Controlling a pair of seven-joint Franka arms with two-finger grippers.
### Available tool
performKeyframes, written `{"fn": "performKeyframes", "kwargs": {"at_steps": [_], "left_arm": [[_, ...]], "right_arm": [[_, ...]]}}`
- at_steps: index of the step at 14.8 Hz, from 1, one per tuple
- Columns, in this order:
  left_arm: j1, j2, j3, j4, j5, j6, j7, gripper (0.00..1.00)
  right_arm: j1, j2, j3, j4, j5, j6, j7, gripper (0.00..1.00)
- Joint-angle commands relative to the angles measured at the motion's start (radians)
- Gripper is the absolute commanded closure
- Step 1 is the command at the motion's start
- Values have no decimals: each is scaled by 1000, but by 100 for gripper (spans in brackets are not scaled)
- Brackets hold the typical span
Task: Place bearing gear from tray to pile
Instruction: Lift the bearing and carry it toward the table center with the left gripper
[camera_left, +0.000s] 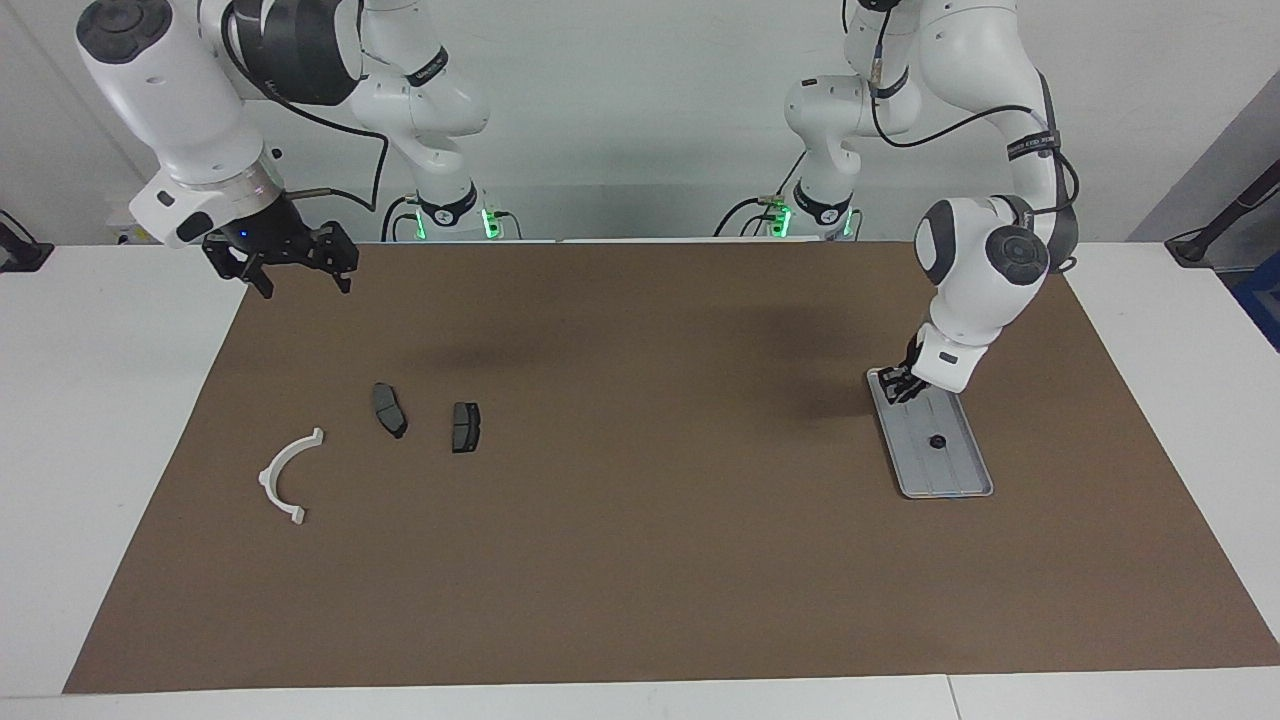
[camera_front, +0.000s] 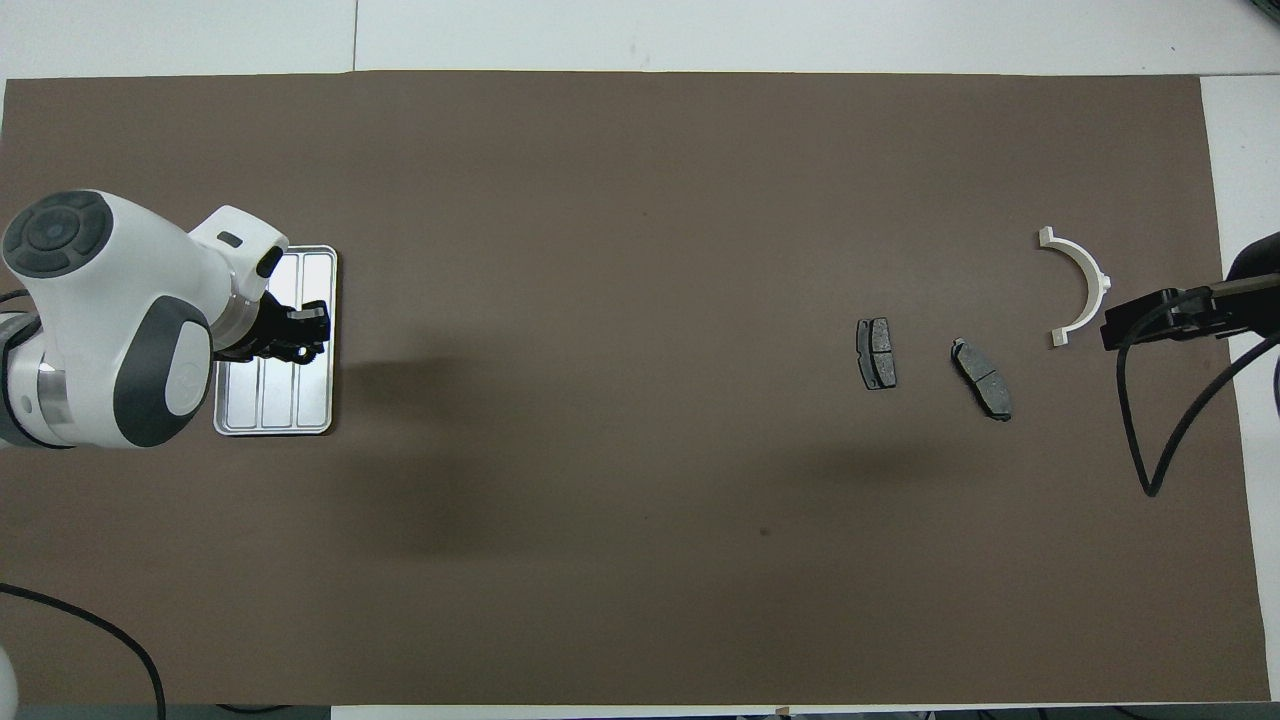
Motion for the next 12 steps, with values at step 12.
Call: {"fn": "performKeyframes", "kwargs": {"at_steps": [12], "left_arm": [[-524,249,14,254,1,105,-820,100]], "right_arm": [[-29,-17,9,-23,7,33,-15,0]]}}
